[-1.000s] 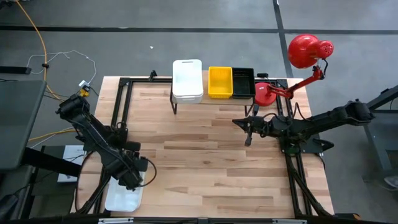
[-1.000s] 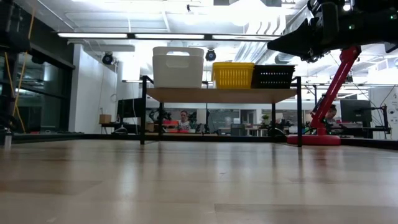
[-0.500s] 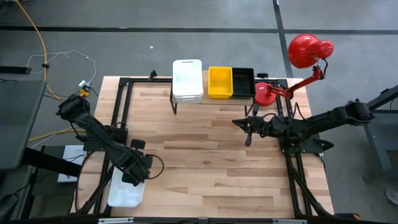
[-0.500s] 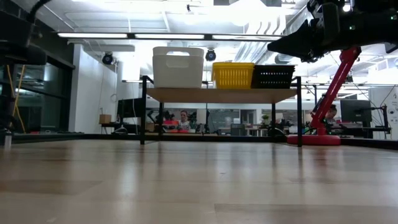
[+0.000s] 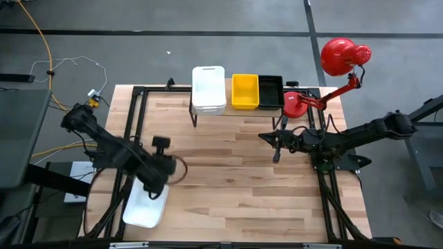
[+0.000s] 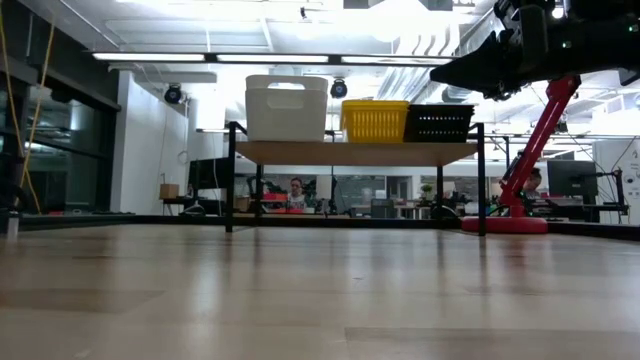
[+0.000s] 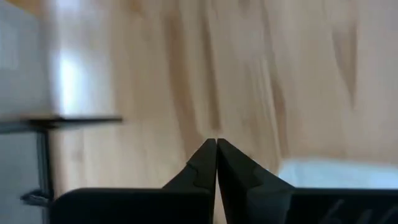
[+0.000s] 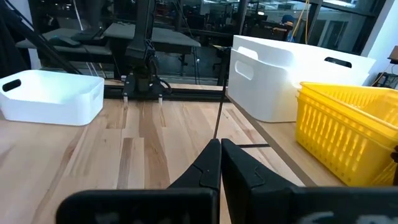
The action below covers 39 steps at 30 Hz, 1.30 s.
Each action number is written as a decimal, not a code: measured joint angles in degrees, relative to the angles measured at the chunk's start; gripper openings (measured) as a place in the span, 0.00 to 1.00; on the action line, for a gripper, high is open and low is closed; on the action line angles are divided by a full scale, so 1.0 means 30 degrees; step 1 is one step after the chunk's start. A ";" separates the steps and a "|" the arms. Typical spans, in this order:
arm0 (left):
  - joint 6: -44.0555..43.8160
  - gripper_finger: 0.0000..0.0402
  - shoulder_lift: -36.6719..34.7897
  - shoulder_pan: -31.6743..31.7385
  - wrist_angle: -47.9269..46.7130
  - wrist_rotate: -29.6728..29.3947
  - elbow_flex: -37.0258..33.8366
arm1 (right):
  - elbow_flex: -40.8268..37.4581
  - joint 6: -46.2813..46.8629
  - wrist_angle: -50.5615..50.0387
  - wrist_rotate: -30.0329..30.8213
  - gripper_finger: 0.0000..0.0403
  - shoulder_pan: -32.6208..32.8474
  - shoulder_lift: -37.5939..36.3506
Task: Stack baskets on shelf by color
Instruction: Stack the white bin into the other white bin on the shelf
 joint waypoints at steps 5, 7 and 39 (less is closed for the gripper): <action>-0.0125 0.00 -0.0029 0.0978 -0.0454 0.0146 0.3507 | 0.0000 0.0000 0.0012 -0.0051 0.00 0.0000 0.0000; -0.1087 0.00 -0.0029 0.1087 -0.0754 0.0474 0.3768 | 0.0000 0.0000 0.0018 -0.0051 0.00 -0.0007 0.0000; -0.5733 0.56 0.0328 -0.2323 0.6111 0.7139 -1.1904 | 0.0000 0.0367 -0.0240 -0.0051 0.00 -0.0003 -0.0005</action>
